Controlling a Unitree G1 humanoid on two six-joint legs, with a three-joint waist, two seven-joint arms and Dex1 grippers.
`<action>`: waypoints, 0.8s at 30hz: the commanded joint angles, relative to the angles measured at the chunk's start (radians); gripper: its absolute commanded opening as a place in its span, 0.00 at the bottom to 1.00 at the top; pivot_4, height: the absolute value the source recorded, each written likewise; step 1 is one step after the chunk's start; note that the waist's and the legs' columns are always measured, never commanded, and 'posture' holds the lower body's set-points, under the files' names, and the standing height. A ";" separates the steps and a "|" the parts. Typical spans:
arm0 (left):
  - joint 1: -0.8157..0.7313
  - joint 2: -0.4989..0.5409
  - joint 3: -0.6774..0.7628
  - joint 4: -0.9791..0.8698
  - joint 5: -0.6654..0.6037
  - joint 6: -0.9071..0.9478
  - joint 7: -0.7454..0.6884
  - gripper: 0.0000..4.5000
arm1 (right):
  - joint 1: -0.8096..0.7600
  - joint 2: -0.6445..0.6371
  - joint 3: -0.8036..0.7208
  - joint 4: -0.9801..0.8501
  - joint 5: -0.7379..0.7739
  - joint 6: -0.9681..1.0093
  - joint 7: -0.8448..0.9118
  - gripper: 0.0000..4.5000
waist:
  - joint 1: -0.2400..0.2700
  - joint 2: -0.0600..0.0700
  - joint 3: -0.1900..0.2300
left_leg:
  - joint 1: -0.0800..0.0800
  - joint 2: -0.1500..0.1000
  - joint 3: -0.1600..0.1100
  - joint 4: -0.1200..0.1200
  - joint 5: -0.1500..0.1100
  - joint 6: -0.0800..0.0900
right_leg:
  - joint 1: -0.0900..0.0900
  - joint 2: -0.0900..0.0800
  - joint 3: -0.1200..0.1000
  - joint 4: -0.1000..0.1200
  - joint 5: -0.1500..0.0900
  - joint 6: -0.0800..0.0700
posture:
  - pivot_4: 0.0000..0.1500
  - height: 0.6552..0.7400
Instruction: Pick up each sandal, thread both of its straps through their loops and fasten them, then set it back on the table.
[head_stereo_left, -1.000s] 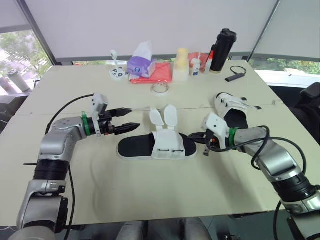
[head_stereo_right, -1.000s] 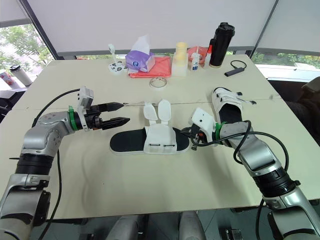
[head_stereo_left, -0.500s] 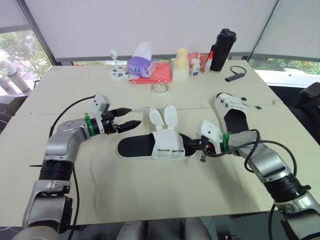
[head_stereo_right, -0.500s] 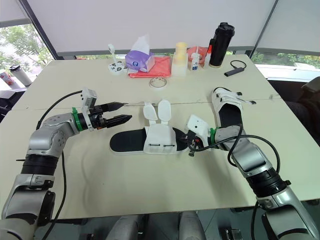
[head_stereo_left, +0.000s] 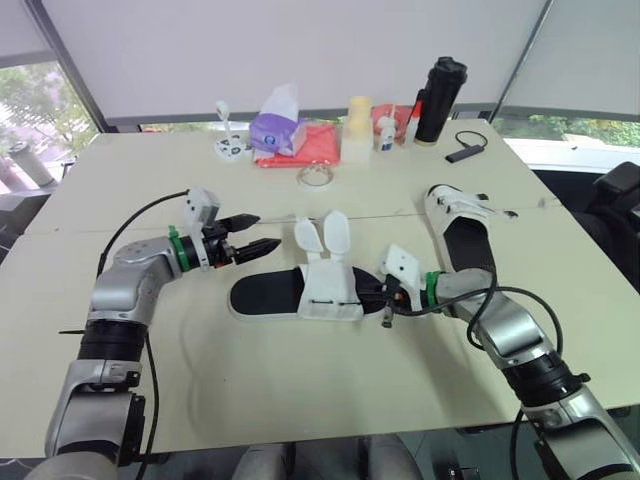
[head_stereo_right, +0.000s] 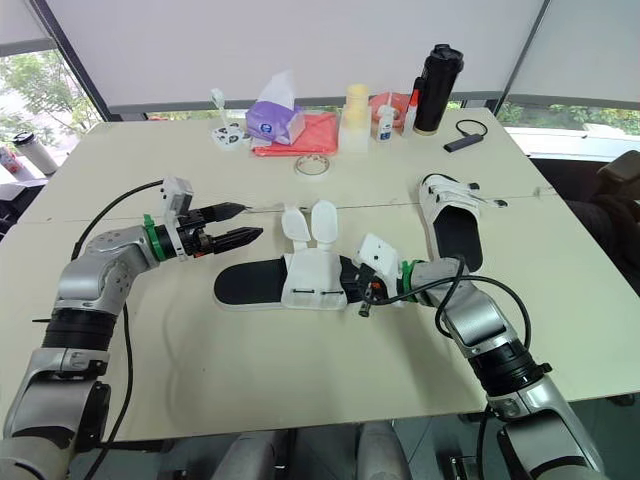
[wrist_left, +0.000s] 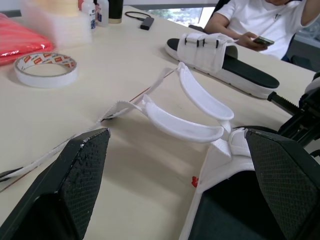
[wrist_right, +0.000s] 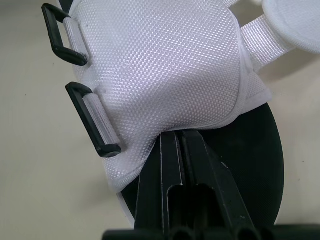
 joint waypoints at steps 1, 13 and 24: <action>-0.033 -0.018 0.010 0.028 0.012 -0.021 0.016 1.00 | 0.038 0.012 0.059 0.042 -0.048 -0.012 -0.011 0.01 | 0.000 0.000 -0.001 | 0.000 0.000 0.000 0.000 0.000 0.000 | 0.000 0.000 0.000 0.000 0.000 0.000 | 1.00 0.88; -0.232 -0.160 0.146 0.373 -0.135 0.321 0.090 1.00 | 0.062 0.035 0.058 0.038 -0.071 -0.016 -0.031 0.01 | -0.002 -0.003 -0.003 | 0.015 0.000 -0.001 -0.008 0.000 0.000 | 0.013 0.000 0.000 -0.006 0.000 0.000 | 1.00 0.88; -0.293 -0.275 0.107 0.510 -0.056 0.298 0.125 1.00 | 0.047 0.034 0.053 0.031 -0.074 -0.001 -0.031 0.01 | -0.001 -0.003 -0.004 | 0.016 0.000 0.000 -0.008 0.000 0.000 | 0.014 0.000 0.000 -0.005 0.000 0.000 | 1.00 0.88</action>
